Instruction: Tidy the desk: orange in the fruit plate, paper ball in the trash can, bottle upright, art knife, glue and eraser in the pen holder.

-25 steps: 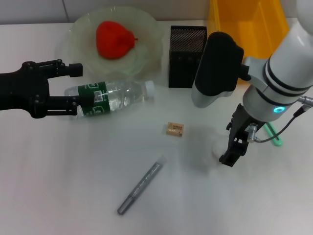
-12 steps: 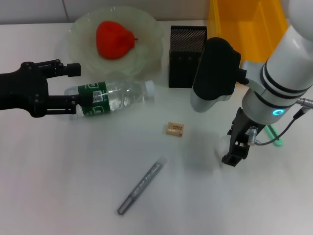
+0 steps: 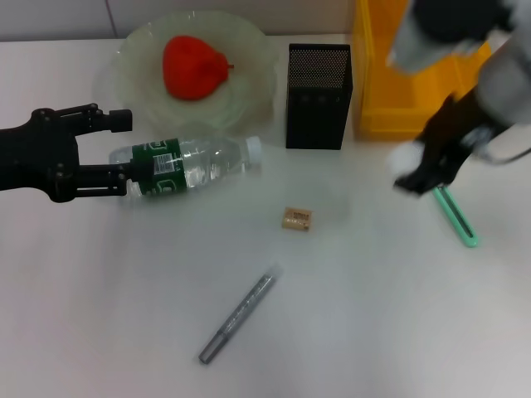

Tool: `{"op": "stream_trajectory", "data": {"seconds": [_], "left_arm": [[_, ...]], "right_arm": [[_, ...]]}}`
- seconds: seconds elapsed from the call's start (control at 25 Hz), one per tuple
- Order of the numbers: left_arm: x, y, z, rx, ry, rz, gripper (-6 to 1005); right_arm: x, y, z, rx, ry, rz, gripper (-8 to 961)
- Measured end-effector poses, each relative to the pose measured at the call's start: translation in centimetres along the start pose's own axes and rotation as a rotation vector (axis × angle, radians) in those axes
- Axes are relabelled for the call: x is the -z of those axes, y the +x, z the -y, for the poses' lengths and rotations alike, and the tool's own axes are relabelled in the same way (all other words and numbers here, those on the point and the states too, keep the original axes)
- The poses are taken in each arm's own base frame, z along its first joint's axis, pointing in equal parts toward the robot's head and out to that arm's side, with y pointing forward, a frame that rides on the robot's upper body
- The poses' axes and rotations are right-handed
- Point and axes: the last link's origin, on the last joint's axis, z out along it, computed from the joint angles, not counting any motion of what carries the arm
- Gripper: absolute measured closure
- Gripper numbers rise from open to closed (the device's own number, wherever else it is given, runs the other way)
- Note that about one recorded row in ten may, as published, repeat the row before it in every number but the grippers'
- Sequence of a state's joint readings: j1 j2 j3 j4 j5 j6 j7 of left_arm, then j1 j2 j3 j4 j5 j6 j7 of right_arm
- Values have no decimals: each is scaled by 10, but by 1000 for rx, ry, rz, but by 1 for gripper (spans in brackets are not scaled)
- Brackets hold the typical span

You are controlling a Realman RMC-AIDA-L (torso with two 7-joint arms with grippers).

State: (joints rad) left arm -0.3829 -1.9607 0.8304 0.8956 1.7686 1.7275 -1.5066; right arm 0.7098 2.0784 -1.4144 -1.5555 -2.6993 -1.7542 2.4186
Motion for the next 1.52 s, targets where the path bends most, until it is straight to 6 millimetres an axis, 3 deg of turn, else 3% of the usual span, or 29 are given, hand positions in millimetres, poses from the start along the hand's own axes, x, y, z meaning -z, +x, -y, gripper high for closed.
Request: {"op": "stream_trajectory", "data": {"seconds": [0.16, 0.24, 0.36, 0.76, 1.04, 1.24, 1.52], "left_arm": [[1, -1, 0, 5, 5, -2, 185], [-1, -4, 0, 12, 11, -3, 186], [-3, -8, 0, 14, 14, 5, 188], [-5, -10, 2, 9, 34, 13, 194], [-4, -11, 2, 11, 33, 12, 197], [-4, -10, 3, 5, 31, 38, 200], [-14, 13, 12, -63, 41, 184, 204]], "right_arm": [[34, 10, 36, -70, 169, 138, 395], [35, 12, 41, -76, 193, 159, 395], [21, 19, 59, -83, 290, 234, 394], [-28, 20, 83, -102, 323, 406, 393], [-36, 21, 86, -107, 328, 406, 361], [-36, 29, 87, -131, 333, 408, 194], [-7, 62, 67, -173, 126, 502, 128]]}}
